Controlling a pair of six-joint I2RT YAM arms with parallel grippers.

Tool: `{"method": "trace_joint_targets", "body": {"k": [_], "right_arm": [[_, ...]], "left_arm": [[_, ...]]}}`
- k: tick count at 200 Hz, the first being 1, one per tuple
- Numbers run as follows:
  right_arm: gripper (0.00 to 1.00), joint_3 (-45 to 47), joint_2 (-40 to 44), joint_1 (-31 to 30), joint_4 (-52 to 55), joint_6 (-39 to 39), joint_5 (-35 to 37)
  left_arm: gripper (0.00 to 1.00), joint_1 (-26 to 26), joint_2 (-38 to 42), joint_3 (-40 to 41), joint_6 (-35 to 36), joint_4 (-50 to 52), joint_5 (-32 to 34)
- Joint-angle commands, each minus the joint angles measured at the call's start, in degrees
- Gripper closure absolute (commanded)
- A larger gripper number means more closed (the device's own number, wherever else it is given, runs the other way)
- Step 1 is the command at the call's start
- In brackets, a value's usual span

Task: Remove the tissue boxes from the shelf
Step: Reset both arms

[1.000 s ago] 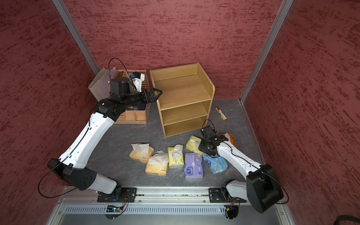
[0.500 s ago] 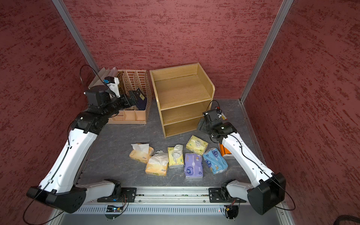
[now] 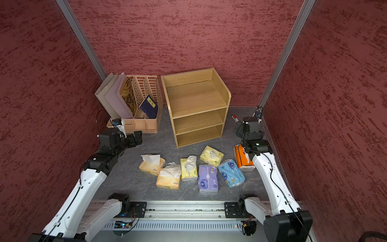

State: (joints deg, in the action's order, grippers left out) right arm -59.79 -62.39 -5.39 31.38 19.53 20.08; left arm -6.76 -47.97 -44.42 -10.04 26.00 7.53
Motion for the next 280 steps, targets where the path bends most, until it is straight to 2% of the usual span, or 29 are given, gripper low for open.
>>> {"method": "trace_joint_targets", "body": {"k": [1,26,60,74,100,127,147,164,200,235,255,269,280], "right_arm": [[0.02,2.3,-4.2,1.9,-8.7,-9.0,-0.2],[0.02,5.3,-9.3,4.8,-15.9,-8.9,-1.0],[0.02,14.9,-9.5,6.0,-35.4,-13.6,-4.1],[0.01,16.5,-10.7,6.1,-39.5,-13.7,-5.0],[0.02,17.7,-13.6,6.1,-44.5,-13.6,-8.8],[0.02,19.1,-15.0,6.1,-50.5,-15.8,-7.9],[0.02,18.5,-15.6,6.1,-50.8,-19.3,-6.6],[0.02,19.6,-15.5,6.3,-52.5,-20.1,-4.3],[0.01,23.3,-15.9,6.9,-58.1,-19.2,-7.5],[0.02,24.2,-19.0,7.4,-63.6,-16.7,-10.8],[0.02,23.2,-18.0,7.4,-59.7,-18.7,-14.8],[0.02,23.6,-15.1,7.4,-54.0,-21.8,-16.1],[0.02,25.8,-12.5,7.4,-52.4,-22.8,-14.9]], "left_arm": [[0.0,0.6,4.1,8.0,5.6,-13.3,6.3],[0.0,1.1,7.5,18.0,5.6,-24.0,9.3],[0.0,1.1,12.1,27.8,6.4,-34.8,9.3],[0.0,1.3,13.4,30.7,6.6,-38.0,9.3],[0.0,1.9,11.6,34.6,6.8,-42.6,9.4],[0.0,2.0,7.7,36.2,6.6,-48.4,9.5],[0.0,2.3,3.1,36.4,7.0,-57.0,10.2],[0.0,3.5,-4.7,34.9,7.3,-63.4,8.9],[0.0,4.1,-24.1,32.3,9.7,-80.5,4.5],[0.0,3.8,-36.2,31.0,11.3,-90.0,4.8],[0.0,3.6,-42.4,31.6,13.2,-98.1,3.2],[0.0,3.3,-40.4,30.5,12.6,-92.9,3.3],[0.0,3.3,-41.6,29.5,13.6,-93.3,2.4]]}}
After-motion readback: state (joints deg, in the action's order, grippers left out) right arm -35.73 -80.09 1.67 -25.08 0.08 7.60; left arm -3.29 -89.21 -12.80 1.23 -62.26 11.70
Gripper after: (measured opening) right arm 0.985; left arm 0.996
